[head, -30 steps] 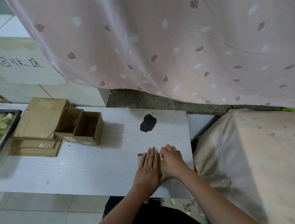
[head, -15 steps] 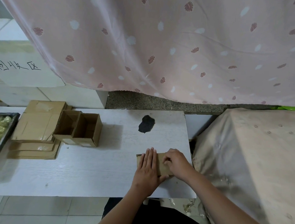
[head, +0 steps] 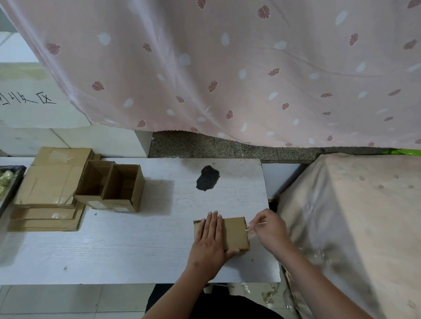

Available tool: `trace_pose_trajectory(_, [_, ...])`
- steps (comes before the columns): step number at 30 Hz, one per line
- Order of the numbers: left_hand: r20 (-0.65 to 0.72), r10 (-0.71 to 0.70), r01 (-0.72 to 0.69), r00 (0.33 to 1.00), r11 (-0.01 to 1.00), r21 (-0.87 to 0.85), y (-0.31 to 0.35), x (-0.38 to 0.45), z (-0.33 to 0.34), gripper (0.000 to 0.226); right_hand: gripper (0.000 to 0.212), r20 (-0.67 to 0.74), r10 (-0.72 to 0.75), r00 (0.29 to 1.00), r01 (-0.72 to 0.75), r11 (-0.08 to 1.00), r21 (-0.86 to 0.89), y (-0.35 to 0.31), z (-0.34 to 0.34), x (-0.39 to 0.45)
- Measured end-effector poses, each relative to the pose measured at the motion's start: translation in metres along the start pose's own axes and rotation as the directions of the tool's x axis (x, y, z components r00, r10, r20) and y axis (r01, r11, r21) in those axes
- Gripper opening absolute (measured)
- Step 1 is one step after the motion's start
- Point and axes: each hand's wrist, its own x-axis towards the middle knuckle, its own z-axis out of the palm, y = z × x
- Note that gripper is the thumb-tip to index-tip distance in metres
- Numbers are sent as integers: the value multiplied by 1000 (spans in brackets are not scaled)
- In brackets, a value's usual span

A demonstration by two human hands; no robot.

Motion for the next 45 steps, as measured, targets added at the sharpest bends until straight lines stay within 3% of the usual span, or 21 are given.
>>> trace_pose_trajectory(5, [-4, -16, 16, 1000, 1000, -1, -1, -1, -6, 101, 9, -34, 102, 994, -93, 976, 198, 6, -11, 4])
trace_pose_trajectory(9, [-51, -15, 14, 999, 1000, -16, -1, -3, -1, 99, 34, -104, 60, 993, -59, 998, 21, 14, -19, 2])
trace_pose_trajectory(14, [-58, -23, 24, 998, 999, 27, 0, -1, -3, 102, 15, 96, 32, 995, -36, 998, 46, 0, -19, -3])
trace_pose_trajectory(17, [-9, 60, -60, 998, 998, 15, -2, 6, -6, 101, 5, 202, 13, 979, -42, 989, 144, -15, -18, -6])
trace_pose_trajectory(21, [8, 92, -92, 996, 996, -6, 1, 20, -17, 111, 10, 316, -22, 948, -11, 995, 104, -32, -14, -8])
trace_pose_trajectory(27, [-130, 45, -79, 991, 958, -275, -9, 24, -32, 102, 3, 82, -256, 963, 266, 953, -142, -46, -27, 4])
trace_pose_trajectory(31, [-225, -2, -105, 974, 881, -461, -20, 18, -38, 87, 10, 49, -304, 951, 308, 934, -183, -46, -42, 9])
trace_pose_trajectory(35, [-163, -37, -77, 986, 763, -642, -26, 15, -39, 86, 4, 118, -278, 953, 297, 932, -207, -46, -47, 9])
trace_pose_trajectory(39, [-78, -80, 10, 994, 759, -651, -30, 11, -29, 95, 11, 65, -179, 982, 188, 962, -196, -42, -43, 6])
trace_pose_trajectory(42, [-2, -99, 77, 995, 778, -624, -34, 9, -21, 95, 11, 193, -49, 980, 89, 975, -202, -40, -41, 1])
trace_pose_trajectory(45, [61, -127, 139, 990, 809, -571, -39, 5, -16, 95, 14, 312, -55, 949, 158, 936, -316, -39, -37, -1])
